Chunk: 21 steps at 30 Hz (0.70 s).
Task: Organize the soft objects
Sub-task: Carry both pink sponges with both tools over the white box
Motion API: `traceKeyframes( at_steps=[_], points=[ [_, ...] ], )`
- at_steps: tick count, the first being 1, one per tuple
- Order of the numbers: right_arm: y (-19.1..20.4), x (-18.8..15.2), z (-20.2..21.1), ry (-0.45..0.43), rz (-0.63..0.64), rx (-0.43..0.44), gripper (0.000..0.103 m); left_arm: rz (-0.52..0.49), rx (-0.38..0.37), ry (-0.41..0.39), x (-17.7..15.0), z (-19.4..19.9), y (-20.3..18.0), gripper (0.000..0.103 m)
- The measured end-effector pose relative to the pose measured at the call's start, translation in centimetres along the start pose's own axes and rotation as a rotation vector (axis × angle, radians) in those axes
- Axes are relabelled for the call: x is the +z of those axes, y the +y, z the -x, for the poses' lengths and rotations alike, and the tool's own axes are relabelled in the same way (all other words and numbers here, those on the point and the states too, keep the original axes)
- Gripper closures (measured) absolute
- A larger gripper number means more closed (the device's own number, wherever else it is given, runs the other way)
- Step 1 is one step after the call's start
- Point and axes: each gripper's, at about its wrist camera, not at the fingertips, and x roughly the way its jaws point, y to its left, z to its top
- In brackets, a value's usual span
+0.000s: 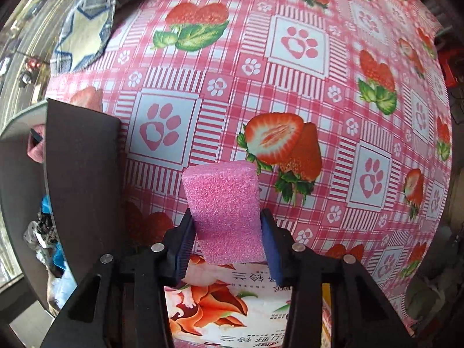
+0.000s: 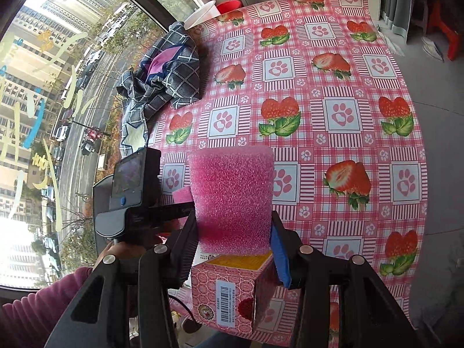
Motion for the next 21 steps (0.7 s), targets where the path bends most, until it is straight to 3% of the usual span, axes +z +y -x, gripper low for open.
traceKeyframes(
  at_steps=[5,10,21],
  points=[
    [1.3,-1.6,0.1,0.006,0.044,-0.038,0.056,-0.112,-0.004,-0.138,-3.3,5.4,-0.7,0.056],
    [3.3,-3.7,0.6,0.009,0.077,-0.064,0.056,-0.197,-0.021,-0.224,-6.3,9.2,-0.2,0.056],
    [9.1,-8.2,0.3,0.067,0.198,-0.076,0.056,-0.242,0.026,-0.268,-12.7,12.3,3.8,0.055]
  ],
)
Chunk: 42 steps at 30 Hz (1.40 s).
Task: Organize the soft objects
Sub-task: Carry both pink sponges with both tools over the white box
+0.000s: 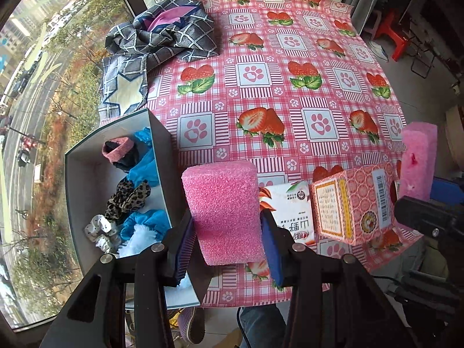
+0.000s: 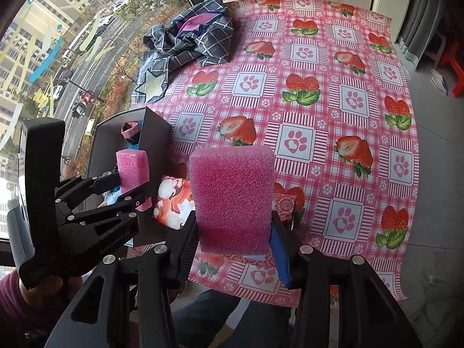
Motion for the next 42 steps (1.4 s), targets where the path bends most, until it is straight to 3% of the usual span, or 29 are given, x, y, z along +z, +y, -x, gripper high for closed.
traceKeyframes(
  at_steps=[10,23,42],
  points=[
    [7.1,0.1,-1.1,0.042,0.150,0.038,0.056,0.166,0.051,-0.055,-3.1,2.5,6.6,0.056],
    [15.9,0.1,-2.6,0.082,0.377,0.068,0.056,0.353,0.088,-0.062,-7.1,3.8,12.9,0.055],
    [19.8,0.3,-3.7,0.105,0.472,0.065,0.056,0.427,0.097,-0.061,-8.5,3.7,15.7,0.055]
  ],
)
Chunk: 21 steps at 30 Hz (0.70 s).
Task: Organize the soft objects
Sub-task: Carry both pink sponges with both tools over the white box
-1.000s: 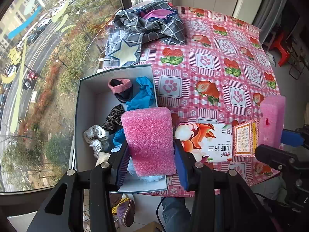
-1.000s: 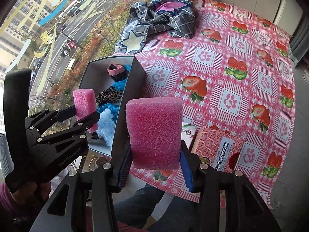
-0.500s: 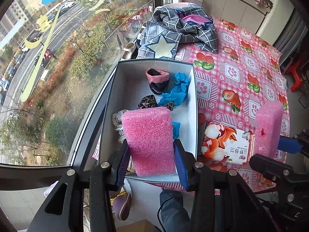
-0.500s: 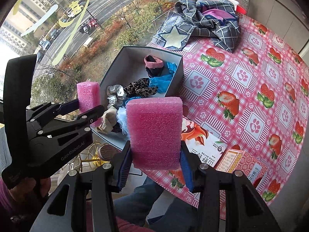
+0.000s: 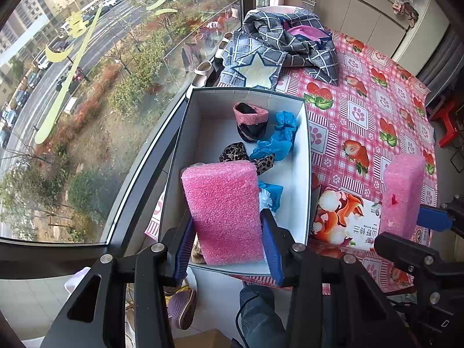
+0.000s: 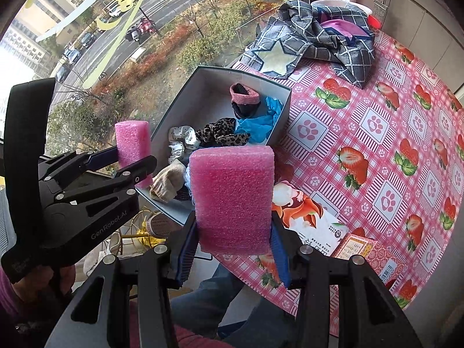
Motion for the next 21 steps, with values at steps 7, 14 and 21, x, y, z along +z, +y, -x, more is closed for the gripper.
traceKeyframes(
  at_steps=[7,14,21],
  points=[
    [0.41,0.31,-0.29,0.009,0.011,0.001,0.056,0.010,0.002,0.004,-0.01,-0.16,0.35,0.055],
    [0.47,0.37,-0.32,0.009,0.010,0.001,0.056,0.010,0.002,0.003,-0.03,-0.14,0.41,0.055],
    [0.59,0.47,-0.41,0.012,0.010,0.000,0.056,0.012,0.000,0.007,-0.09,-0.17,0.51,0.055]
  ],
)
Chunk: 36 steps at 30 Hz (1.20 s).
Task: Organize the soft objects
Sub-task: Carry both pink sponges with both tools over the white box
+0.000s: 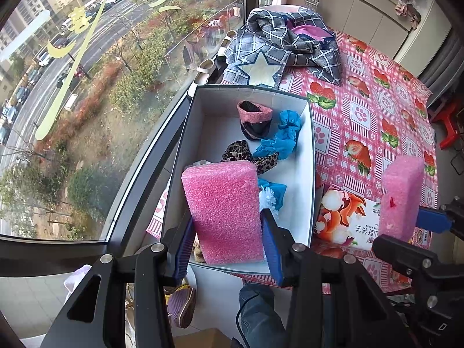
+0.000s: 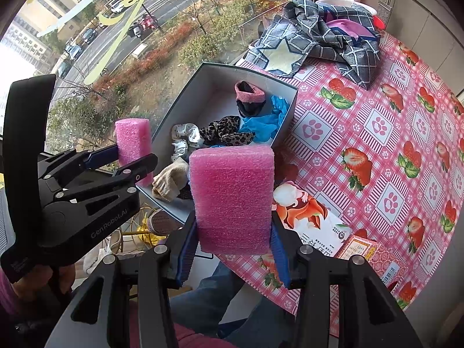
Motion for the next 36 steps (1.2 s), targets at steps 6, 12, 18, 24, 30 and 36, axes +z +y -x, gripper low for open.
traceKeyframes(
  at_steps=[6,12,18,24,30,36],
  points=[
    [0.3,0.0,-0.1,0.003,0.005,0.000,0.055,0.003,-0.001,0.002,-0.1,-0.1,0.2,0.055],
    [0.3,0.2,-0.3,0.010,0.007,-0.001,0.056,0.013,-0.006,0.009,0.0,-0.4,0.6,0.055],
    [0.3,1.1,-0.8,0.013,0.009,-0.007,0.056,0.022,-0.001,0.017,0.7,-1.1,1.0,0.055],
    [0.4,2.7,-1.9,0.023,0.002,-0.005,0.056,0.018,0.009,0.038,1.4,-2.4,1.2,0.055],
    [0.7,5.0,-3.6,0.038,0.002,-0.005,0.056,0.023,0.016,0.066,2.6,-4.4,1.3,0.055],
    [0.7,7.4,-5.5,0.050,0.006,-0.023,0.056,0.061,0.009,0.102,4.2,-6.7,2.0,0.055]
  ],
)
